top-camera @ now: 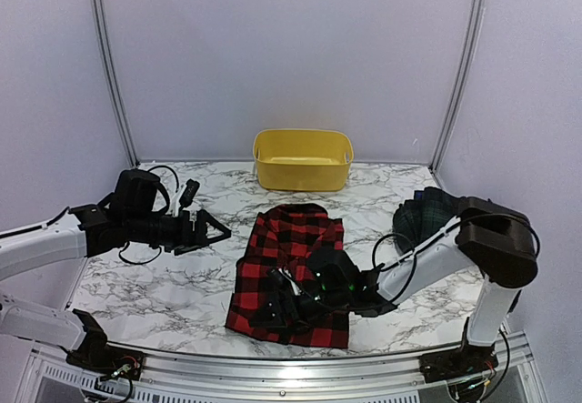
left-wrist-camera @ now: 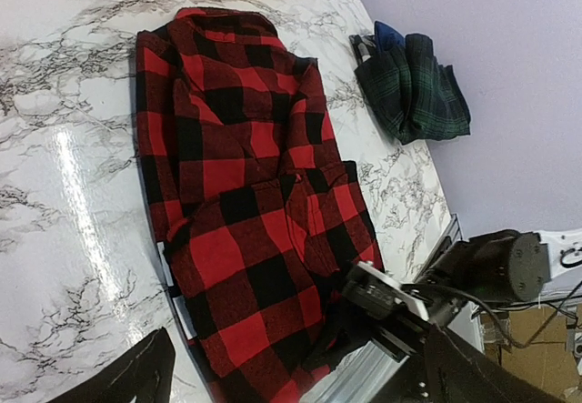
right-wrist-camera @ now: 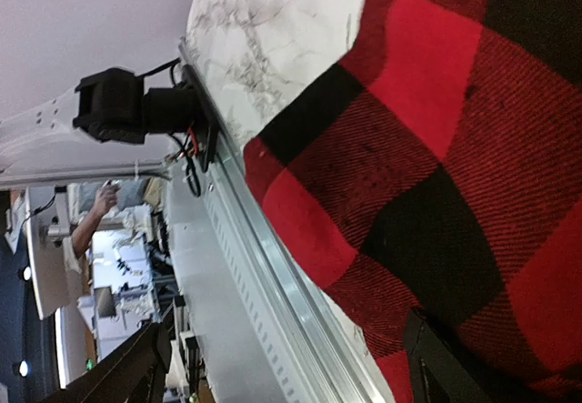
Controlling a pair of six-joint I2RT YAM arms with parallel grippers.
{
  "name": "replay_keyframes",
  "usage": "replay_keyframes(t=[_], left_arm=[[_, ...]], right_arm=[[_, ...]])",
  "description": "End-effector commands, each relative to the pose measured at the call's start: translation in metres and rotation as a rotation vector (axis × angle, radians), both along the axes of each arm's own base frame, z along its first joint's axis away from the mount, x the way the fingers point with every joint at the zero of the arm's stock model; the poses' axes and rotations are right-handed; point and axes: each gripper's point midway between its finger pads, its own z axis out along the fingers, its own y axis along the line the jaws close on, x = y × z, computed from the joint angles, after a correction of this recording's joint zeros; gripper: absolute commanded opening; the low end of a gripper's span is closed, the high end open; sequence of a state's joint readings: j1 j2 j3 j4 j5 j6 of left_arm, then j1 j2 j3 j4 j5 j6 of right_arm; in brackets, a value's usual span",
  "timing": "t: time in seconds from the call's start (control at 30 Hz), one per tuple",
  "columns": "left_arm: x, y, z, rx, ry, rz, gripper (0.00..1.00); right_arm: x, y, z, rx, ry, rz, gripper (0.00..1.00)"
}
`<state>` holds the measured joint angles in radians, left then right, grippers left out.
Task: Fold and stack the mixed laundry pile
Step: Smooth out the 2/3-rectangle-folded shirt at the center of the board.
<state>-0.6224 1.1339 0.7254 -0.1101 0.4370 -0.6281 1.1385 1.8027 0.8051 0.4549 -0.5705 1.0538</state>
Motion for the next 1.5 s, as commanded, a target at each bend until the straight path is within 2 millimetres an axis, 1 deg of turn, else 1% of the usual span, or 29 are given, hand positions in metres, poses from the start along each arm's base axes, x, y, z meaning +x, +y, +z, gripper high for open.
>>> replay_keyframes(t=[0.0,0.03,0.1,0.13,0.17,0.23,0.3,0.37,0.43,0.47,0.53,0.6,0.63,0.7,0.83,0.9,0.93,0.97,1.0,1.03,1.1,1.17,1.23,1.27,1.3,1.33,1.4,1.47], left_arm=[[-0.003,0.000,-0.002,0.000,-0.023,-0.028,0.99],[-0.005,0.000,-0.006,0.007,-0.024,-0.039,0.99],[-0.011,-0.001,-0.010,0.015,-0.029,-0.070,0.99],[-0.016,-0.003,-0.010,0.014,-0.037,-0.089,0.99],[-0.022,-0.006,-0.011,0.016,-0.046,-0.114,0.99],[-0.036,-0.013,-0.013,0.012,-0.035,-0.164,0.99],[-0.054,-0.026,-0.020,0.011,-0.006,-0.220,0.99],[-0.073,-0.040,-0.028,0.015,0.016,-0.284,0.99],[-0.083,-0.052,-0.034,-0.022,0.046,-0.313,0.98],[-0.086,-0.055,-0.036,-0.048,0.066,-0.322,0.97],[-0.087,-0.062,-0.042,-0.069,0.089,-0.334,0.95],[-0.086,-0.068,-0.055,-0.046,0.106,-0.354,0.92],[-0.086,-0.072,-0.062,-0.040,0.124,-0.366,0.91],[-0.086,-0.078,-0.081,-0.015,0.159,-0.379,0.88],[-0.080,-0.077,-0.117,0.071,0.175,-0.382,0.78],[-0.076,-0.073,-0.122,0.116,0.133,-0.384,0.74],[-0.073,-0.072,-0.118,0.140,0.097,-0.388,0.73],[-0.069,-0.071,-0.108,0.157,0.043,-0.394,0.74],[-0.064,-0.067,-0.098,0.187,-0.021,-0.390,0.75],[-0.060,-0.064,-0.086,0.223,-0.100,-0.393,0.77],[-0.051,-0.051,-0.064,0.334,-0.268,-0.396,0.82],[-0.044,-0.030,-0.050,0.454,-0.419,-0.394,0.87],[-0.043,-0.014,-0.037,0.517,-0.556,-0.398,0.92],[-0.045,-0.009,-0.033,0.536,-0.612,-0.409,0.93],[-0.050,-0.005,-0.031,0.560,-0.669,-0.426,0.95],[-0.055,-0.002,-0.032,0.604,-0.733,-0.453,0.96],[-0.069,-0.001,-0.040,0.670,-0.808,-0.516,0.96],[-0.086,-0.006,-0.050,0.736,-0.875,-0.594,0.95]], right_arm=[[-0.003,-0.011,-0.043,0.024,0.147,-0.033,0.88],[-0.006,-0.009,-0.049,0.035,0.168,-0.025,0.86],[-0.007,-0.003,-0.039,0.107,0.186,-0.016,0.84],[-0.005,0.001,-0.028,0.136,0.185,-0.018,0.84],[-0.002,0.004,-0.008,0.174,0.159,-0.016,0.84],[0.000,0.007,0.018,0.175,0.102,-0.007,0.85],[0.001,0.003,0.038,0.150,0.045,-0.010,0.86],[0.000,-0.007,0.057,0.147,0.008,-0.019,0.87],[0.000,-0.020,0.064,0.125,-0.013,-0.046,0.87],[0.000,-0.028,0.061,0.104,-0.016,-0.060,0.87],[-0.002,-0.047,0.040,0.053,0.003,-0.092,0.87],[-0.002,-0.059,0.020,0.035,0.033,-0.110,0.87],[0.000,-0.062,0.014,0.039,0.036,-0.114,0.87],[0.004,-0.068,-0.007,0.009,0.048,-0.116,0.85],[0.013,-0.076,-0.038,-0.036,0.061,-0.111,0.83],[0.015,-0.075,-0.046,-0.043,0.067,-0.098,0.78],[0.016,-0.073,-0.045,-0.042,0.064,-0.085,0.76],[0.016,-0.070,-0.041,-0.042,0.056,-0.074,0.75],[0.017,-0.066,-0.032,-0.031,0.036,-0.063,0.75],[0.020,-0.062,-0.015,-0.009,0.007,-0.058,0.74],[0.026,-0.056,0.013,0.001,-0.054,-0.050,0.74],[0.033,-0.055,0.035,-0.014,-0.103,-0.045,0.73],[0.039,-0.057,0.052,-0.027,-0.137,-0.033,0.70],[0.046,-0.060,0.058,-0.038,-0.156,-0.035,0.69],[0.050,-0.064,0.059,-0.068,-0.166,-0.035,0.67],[0.057,-0.064,0.064,-0.082,-0.186,-0.038,0.66],[0.067,-0.066,0.063,-0.117,-0.201,-0.038,0.62],[0.078,-0.060,0.060,-0.130,-0.219,-0.029,0.59]])
